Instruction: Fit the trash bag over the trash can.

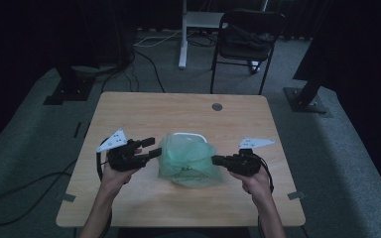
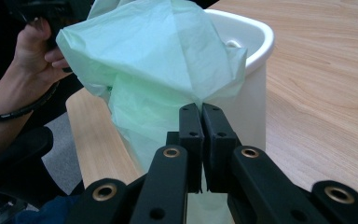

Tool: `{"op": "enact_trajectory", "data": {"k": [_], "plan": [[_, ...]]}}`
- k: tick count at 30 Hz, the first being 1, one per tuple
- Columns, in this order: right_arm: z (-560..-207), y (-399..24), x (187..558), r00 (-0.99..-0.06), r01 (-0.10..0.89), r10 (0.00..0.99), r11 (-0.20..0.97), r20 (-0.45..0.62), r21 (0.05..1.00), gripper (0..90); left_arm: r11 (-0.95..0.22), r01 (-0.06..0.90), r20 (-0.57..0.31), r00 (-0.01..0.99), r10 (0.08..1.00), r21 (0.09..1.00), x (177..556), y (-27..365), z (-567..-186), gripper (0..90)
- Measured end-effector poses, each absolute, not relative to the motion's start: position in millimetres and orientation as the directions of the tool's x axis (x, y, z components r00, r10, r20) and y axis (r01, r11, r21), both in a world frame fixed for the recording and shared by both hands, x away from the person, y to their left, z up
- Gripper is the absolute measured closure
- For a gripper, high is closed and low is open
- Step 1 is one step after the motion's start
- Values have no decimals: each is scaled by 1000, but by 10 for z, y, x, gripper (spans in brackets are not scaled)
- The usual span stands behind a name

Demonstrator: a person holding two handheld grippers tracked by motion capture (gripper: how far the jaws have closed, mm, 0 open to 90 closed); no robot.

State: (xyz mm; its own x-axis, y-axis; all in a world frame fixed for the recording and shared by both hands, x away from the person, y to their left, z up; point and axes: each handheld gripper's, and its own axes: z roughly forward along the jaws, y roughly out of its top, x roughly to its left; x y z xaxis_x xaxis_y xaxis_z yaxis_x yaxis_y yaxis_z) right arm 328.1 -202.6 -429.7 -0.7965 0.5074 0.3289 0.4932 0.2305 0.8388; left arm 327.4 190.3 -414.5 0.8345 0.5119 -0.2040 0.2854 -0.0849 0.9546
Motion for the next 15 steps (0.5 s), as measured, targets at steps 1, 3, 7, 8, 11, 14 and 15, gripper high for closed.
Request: {"op": "enact_trajectory", "data": {"k": [1, 3, 7, 8, 11, 14, 15], "plan": [[-4298, -2019, 3281, -797, 492, 507, 234, 327, 838, 871, -81, 286, -206, 833, 513, 955, 3275, 1887, -4134, 456], [-4300, -2007, 3282, -799, 491, 506, 239, 324, 838, 871, -74, 295, -220, 835, 505, 953, 3285, 1859, -4112, 447], [-4298, -1985, 3278, -802, 487, 503, 241, 321, 839, 868, -62, 303, -232, 832, 503, 951, 3297, 1803, -4068, 413], [-4294, -1976, 3274, -804, 487, 501, 243, 321, 839, 868, -67, 309, -236, 833, 501, 949, 3307, 1789, -4065, 409], [-4284, -1957, 3267, -809, 479, 497, 249, 314, 841, 866, -93, 321, -231, 828, 510, 943, 3334, 1735, -4079, 417], [-4270, -1953, 3266, -812, 472, 497, 250, 307, 845, 867, -131, 316, -201, 820, 536, 940, 3338, 1703, -4091, 643], [-4266, -1955, 3268, -812, 472, 498, 250, 305, 845, 868, -138, 316, -197, 820, 537, 939, 3347, 1704, -4098, 723]]}}
